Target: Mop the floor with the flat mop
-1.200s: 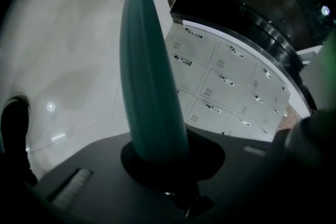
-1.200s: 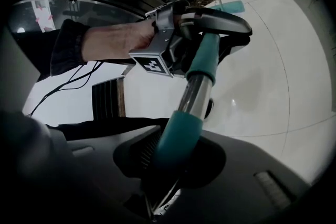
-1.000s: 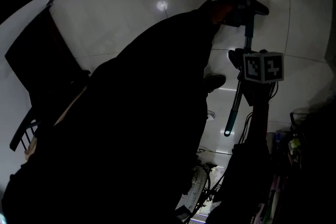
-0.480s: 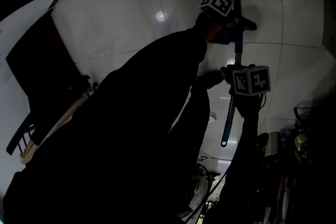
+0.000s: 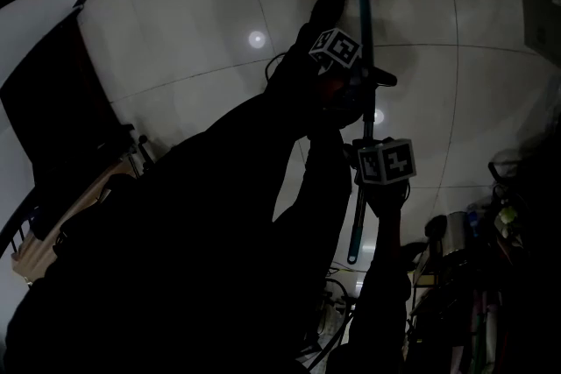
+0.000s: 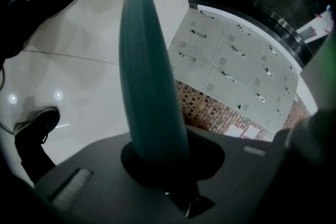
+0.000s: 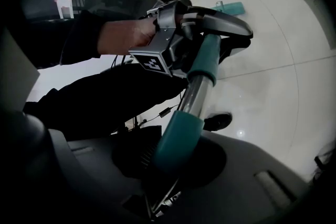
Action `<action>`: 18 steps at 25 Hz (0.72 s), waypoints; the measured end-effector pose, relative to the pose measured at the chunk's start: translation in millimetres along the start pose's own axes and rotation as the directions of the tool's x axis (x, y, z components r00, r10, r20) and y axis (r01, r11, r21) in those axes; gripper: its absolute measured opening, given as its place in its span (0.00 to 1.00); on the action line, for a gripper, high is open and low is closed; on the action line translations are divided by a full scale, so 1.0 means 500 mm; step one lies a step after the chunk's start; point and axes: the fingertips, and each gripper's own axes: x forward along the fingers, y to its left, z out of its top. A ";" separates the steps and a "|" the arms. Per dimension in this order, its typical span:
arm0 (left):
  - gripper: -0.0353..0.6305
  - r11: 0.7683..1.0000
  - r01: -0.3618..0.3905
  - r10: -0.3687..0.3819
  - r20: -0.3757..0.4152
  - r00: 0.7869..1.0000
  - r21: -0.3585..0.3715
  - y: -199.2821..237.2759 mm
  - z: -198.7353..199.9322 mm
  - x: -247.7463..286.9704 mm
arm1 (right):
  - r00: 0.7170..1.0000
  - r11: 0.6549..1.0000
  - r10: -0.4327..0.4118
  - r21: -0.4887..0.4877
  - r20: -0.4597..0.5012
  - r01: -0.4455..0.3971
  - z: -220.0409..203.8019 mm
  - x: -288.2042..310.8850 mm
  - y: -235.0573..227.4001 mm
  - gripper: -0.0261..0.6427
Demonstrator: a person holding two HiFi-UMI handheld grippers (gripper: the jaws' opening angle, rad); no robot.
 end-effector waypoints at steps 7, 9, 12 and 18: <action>0.14 1.000 -0.011 0.010 -0.027 1.000 -0.028 0.095 -0.149 0.029 | 1.000 1.000 0.018 0.014 -0.011 -0.018 -0.153 0.060 0.017 0.20; 0.14 0.999 -0.008 0.007 -0.038 0.999 -0.040 0.116 -0.180 0.037 | 1.000 1.000 0.018 0.014 -0.014 -0.018 -0.180 0.072 0.021 0.20; 0.14 0.999 -0.006 0.004 -0.046 0.999 -0.054 0.144 -0.217 0.052 | 1.000 1.000 0.025 0.013 -0.015 -0.025 -0.216 0.084 0.028 0.20; 0.14 0.998 -0.020 0.015 -0.087 0.996 -0.059 0.172 -0.266 0.061 | 1.000 0.999 0.025 0.031 -0.011 -0.025 -0.263 0.104 0.033 0.20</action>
